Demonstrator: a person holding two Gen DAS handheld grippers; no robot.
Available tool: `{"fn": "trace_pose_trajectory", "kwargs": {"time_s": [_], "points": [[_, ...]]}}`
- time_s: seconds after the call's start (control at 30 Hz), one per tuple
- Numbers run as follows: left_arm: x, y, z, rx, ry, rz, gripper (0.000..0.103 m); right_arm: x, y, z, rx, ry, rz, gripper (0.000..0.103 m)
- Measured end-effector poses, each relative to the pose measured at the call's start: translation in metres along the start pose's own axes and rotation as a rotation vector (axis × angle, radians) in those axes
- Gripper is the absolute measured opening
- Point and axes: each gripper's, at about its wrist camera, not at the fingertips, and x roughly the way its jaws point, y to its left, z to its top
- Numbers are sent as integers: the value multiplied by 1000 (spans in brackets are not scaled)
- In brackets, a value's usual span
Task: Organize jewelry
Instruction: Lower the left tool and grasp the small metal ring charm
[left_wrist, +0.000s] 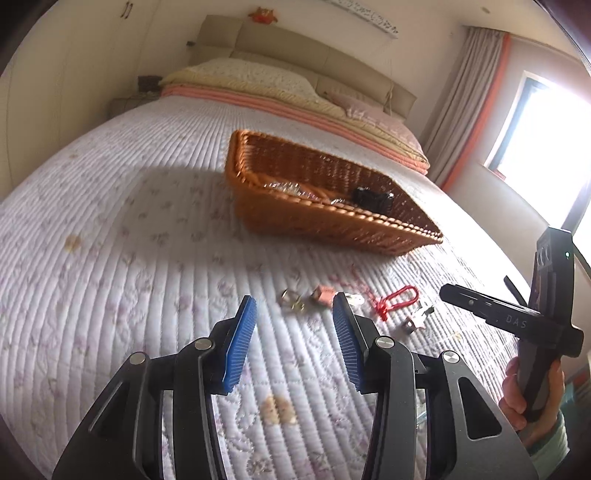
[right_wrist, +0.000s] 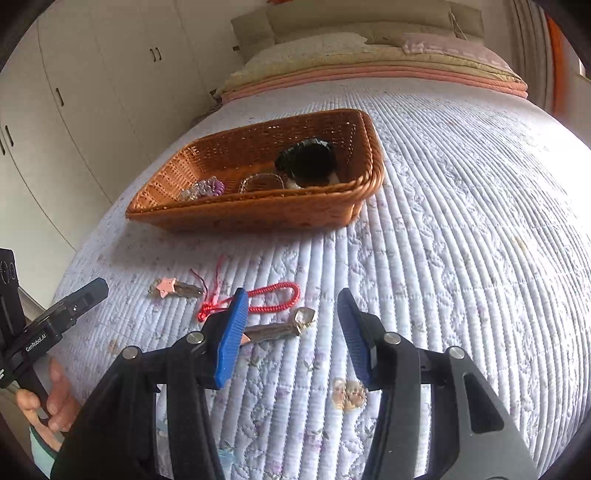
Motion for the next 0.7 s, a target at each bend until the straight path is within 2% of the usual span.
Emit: {"fn": "trace_pose_trajectory", "kwargs": {"time_s": [0.17, 0.43, 0.53, 0.63, 0.7], "points": [[6, -1, -2, 11, 33, 8, 42, 0, 0, -8, -10, -27, -23, 47], [46, -30, 4, 170, 143, 167, 39, 8, -16, -12, 47, 4, -4, 41], [59, -33, 9, 197, 157, 219, 31, 9, -20, -12, 64, 4, 12, 41], [62, -31, 10, 204, 164, 231, 24, 8, -19, -13, 60, 1, 19, 41], [59, -29, 9, 203, 159, 233, 13, 5, -17, -14, 50, -5, 22, 41]]}}
